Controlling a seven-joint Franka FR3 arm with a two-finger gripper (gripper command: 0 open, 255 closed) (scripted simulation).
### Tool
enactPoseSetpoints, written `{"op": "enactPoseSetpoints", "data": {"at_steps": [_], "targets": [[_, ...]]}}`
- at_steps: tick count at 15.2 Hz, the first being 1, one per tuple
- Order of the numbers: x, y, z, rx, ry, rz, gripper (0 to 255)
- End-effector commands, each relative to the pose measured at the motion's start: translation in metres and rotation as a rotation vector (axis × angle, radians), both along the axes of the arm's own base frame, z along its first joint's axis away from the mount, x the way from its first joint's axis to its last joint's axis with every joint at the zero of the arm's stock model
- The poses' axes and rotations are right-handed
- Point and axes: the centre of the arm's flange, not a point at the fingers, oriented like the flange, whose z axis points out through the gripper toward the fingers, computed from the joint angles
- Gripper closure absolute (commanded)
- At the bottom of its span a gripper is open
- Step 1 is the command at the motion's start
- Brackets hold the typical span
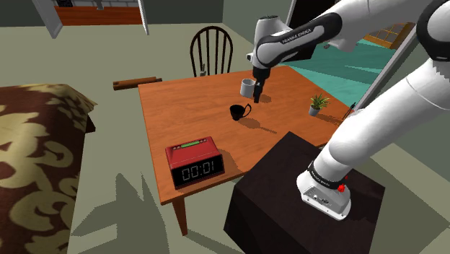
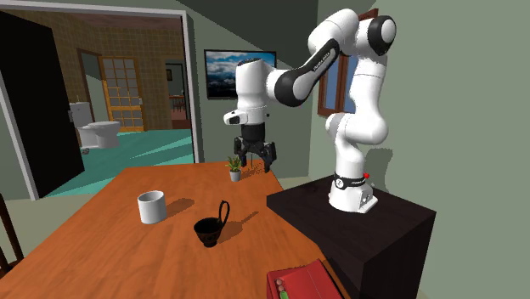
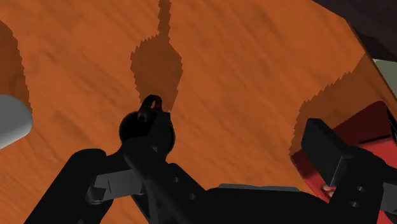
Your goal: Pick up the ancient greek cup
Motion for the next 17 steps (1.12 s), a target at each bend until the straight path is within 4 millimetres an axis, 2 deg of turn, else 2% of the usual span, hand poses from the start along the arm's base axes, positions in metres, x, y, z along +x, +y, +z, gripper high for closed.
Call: {"op": "enactPoseSetpoints", "data": {"at_steps": [1,13,17], "targets": [[0.013,-0.008,-0.019,-0.012,0.002,0.022,0],[0.1,-0.063,-0.136,-0.08,0.025,0.147,0],[0.102,-0.063,-0.153,-0.081,0.026,0.148,0]]}}
